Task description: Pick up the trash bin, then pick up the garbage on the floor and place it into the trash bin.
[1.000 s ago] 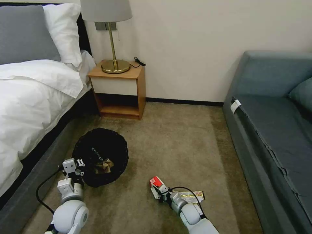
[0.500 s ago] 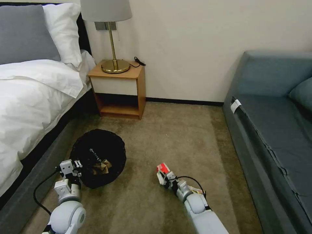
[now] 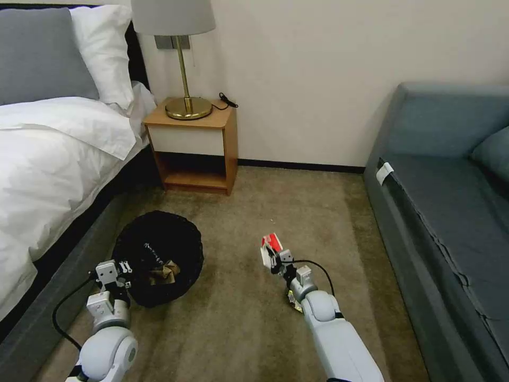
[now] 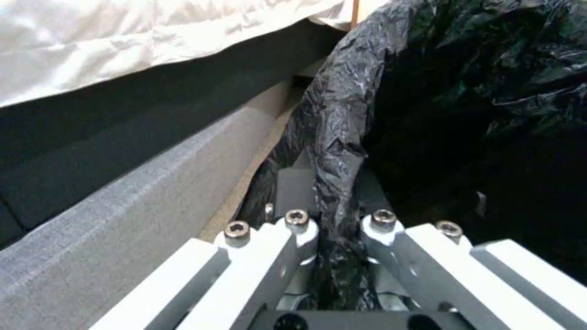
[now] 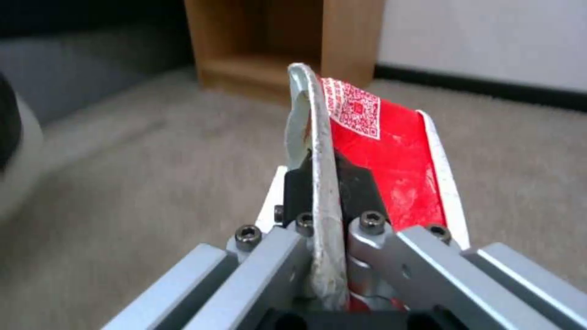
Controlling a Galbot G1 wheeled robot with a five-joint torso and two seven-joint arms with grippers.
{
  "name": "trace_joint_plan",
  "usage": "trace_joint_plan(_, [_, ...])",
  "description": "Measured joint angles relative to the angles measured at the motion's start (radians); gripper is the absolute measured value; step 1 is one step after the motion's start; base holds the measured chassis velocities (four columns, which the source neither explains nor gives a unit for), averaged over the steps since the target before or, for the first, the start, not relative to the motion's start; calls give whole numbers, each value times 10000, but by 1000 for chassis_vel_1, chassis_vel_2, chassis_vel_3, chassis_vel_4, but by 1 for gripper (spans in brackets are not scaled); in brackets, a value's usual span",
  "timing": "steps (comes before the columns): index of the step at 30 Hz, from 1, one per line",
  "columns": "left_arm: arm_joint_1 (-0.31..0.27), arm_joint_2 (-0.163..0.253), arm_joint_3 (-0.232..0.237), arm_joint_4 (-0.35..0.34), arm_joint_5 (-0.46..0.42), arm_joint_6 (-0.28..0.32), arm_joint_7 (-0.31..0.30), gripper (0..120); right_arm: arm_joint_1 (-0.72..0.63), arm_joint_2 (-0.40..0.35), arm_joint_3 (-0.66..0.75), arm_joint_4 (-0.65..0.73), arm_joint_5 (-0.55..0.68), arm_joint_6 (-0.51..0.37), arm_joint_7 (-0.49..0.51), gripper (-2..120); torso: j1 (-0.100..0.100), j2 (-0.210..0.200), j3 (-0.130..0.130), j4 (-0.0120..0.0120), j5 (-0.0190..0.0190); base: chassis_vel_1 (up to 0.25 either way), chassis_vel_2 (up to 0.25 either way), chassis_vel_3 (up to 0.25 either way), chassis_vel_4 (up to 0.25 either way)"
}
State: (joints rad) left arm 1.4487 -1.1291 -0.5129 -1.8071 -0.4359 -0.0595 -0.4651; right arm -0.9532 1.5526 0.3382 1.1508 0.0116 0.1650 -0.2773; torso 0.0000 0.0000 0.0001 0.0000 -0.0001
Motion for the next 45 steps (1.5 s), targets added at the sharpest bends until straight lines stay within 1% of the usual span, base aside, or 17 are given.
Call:
trace_joint_plan(8, [-13, 5, 94, -4, 9, -40, 0, 2, -45, 542, -782, 1393, 694, 338, 157, 0, 0, 0, 0, 2, 0, 0, 0, 0, 0])
trace_joint_plan(10, [-1, 32, 101, -64, 16, -41, -5, 2, -124, 568, -1041, 1977, 933, 266, 151, 0, 0, 0, -1, 0, -1, 0, 0, 0, 0])
trace_joint_plan(13, [10, 41, 109, -101, 21, -40, -2, 2, -179, 571, -1202, 2269, 1113, 184, 134, 0, 0, 0, -1, 0, -1, 0, 0, 0, 0])
trace_joint_plan(14, [29, 53, 114, -152, 31, -40, 1, 2, -254, 571, -1403, 2599, 1399, 86, 75, 0, 0, 0, 0, 0, -2, 0, 0, 0, 0])
trace_joint_plan(16, [75, 77, 121, -269, 38, -38, 0, 2, -414, 571, -1792, 3152, 2217, -168, -209, 0, 0, 0, -1, 1, -1, 0, 0, 0, 0])
trace_joint_plan(18, [89, 85, 122, -300, 39, -37, -1, 2, -480, 570, -1917, 3325, 2496, -249, -336, 0, 0, 0, -1, 1, -1, 0, 0, 0, 0])
trace_joint_plan(21, [136, 103, 137, -396, 50, -29, -2, 2, -794, 566, -2326, 3823, 3590, -602, -1428, 0, 0, 0, -1, 1, -1, 0, 0, 0, 0])
trace_joint_plan(22, [136, 103, 137, -396, 50, -29, -2, 2, -794, 566, -2326, 3823, 3590, -602, -1428, 0, 0, 0, -1, 1, -1, 0, 0, 0, 0])
trace_joint_plan(25, [200, 129, 164, -558, 64, -27, 65, 2, -1051, 562, -2570, 4032, 3979, -912, -2394, 0, 0, 0, -1, 0, -1, 0, 0, 0, 0])
trace_joint_plan(29, [230, 129, 203, -690, 66, -27, 155, 2, -1236, 560, -2816, 4071, 4137, -1086, -2732, 0, 0, 0, -1, 0, -1, 0, 0, 0, 0])
trace_joint_plan(32, [247, 120, 229, -778, 68, -27, 238, 2, -1410, 559, -3084, 4059, 4540, -1271, -3069, 0, 0, 0, -2, -1, 0, 0, 0, 0, 0])
trace_joint_plan(34, [273, 87, 248, -819, 74, -27, 328, 2, -1448, 538, -3214, 3838, 4736, -1394, -3828, 0, 0, 0, -1, 4, -15, 0, 0, 0, 0])
trace_joint_plan(39, [311, 13, 280, -845, 99, -26, 436, 2, -1404, 527, -3353, 3420, 4694, -1325, -4189, 0, 0, 0, -2, 5, -21, 0, 0, 0, 0])
trace_joint_plan(41, [341, -65, 337, -847, 179, -27, 480, 2, -1274, 530, -3411, 3082, 4537, -1192, -4196, 0, 0, 1, -1, -1, -9, 0, 0, 0, 0])
trace_joint_plan(42, [353, -155, 392, -837, 290, -31, 488, 2, -1161, 544, -3464, 2876, 4447, -1080, -4194, 0, 0, 0, -1, -3, 13, 0, 0, 0, 0])
trace_joint_plan(43, [353, -155, 392, -837, 290, -31, 488, 2, -1161, 544, -3464, 2876, 4447, -1080, -4194, 0, 0, 0, -1, -3, 13, 0, 0, 0, 0])
trace_joint_plan(45, [389, -327, 499, -837, 500, -36, 493, 2, -994, 567, -3538, 2588, 4383, -871, -4136, 0, 0, 0, -1, -2, 21, 0, 0, 0, 0])
